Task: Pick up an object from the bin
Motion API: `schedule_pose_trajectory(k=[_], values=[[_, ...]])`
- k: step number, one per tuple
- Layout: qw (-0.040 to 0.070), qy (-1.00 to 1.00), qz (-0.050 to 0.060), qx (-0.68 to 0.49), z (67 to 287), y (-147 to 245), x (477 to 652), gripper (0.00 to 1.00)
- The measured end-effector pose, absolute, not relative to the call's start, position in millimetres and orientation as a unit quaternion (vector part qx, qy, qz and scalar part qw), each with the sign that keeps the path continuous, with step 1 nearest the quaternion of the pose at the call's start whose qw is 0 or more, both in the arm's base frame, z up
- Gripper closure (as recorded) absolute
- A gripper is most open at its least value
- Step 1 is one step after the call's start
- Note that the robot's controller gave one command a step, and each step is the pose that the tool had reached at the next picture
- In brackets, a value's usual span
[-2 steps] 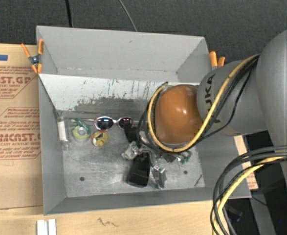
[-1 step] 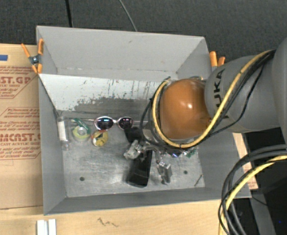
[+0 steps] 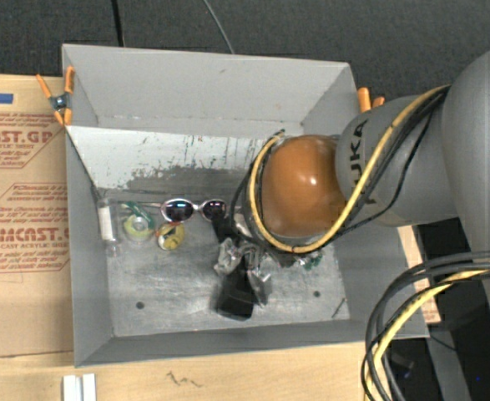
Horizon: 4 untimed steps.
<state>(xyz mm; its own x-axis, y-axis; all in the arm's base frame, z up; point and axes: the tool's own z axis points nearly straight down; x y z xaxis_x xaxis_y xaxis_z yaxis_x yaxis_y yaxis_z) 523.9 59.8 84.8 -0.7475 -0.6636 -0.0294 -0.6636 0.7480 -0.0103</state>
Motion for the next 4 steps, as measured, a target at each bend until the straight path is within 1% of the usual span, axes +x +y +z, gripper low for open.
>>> schedule_pose_trajectory(k=[2,3,4], values=[[0.014,0.935,0.001,-0.355,86.2,60.3,524.4,1.00],[0.009,0.935,0.001,-0.355,91.2,59.4,522.6,1.00],[-0.002,0.936,0.002,-0.353,108.0,57.2,516.8,1.00]])
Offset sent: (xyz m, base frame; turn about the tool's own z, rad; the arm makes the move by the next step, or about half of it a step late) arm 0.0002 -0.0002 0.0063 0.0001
